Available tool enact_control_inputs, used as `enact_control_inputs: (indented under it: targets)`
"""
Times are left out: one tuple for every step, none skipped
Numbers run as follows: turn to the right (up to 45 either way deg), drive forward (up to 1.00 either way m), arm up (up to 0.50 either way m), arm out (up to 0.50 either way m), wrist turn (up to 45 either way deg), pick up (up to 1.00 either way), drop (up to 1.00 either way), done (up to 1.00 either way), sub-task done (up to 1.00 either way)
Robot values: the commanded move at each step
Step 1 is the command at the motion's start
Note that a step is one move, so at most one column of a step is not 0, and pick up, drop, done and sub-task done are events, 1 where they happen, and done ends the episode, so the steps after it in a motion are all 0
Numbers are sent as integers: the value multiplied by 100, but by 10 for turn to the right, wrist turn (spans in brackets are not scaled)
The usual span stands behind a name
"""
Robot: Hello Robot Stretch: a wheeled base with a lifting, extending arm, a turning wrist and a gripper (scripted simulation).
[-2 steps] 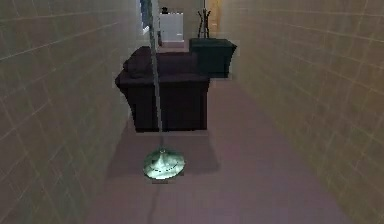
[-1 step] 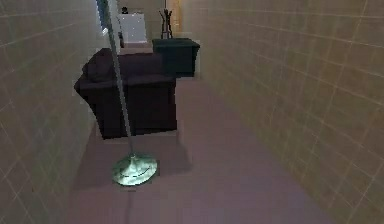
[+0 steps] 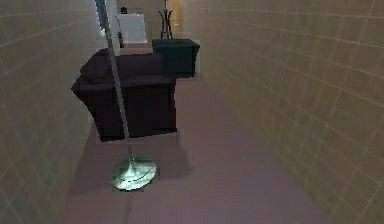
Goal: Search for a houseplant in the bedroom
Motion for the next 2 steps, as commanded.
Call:
enact_control_inputs:
  targets:
    - [90,0,0,0,0,0,0,0,0]
    - [30,0,0,0,0,0,0,0,0]
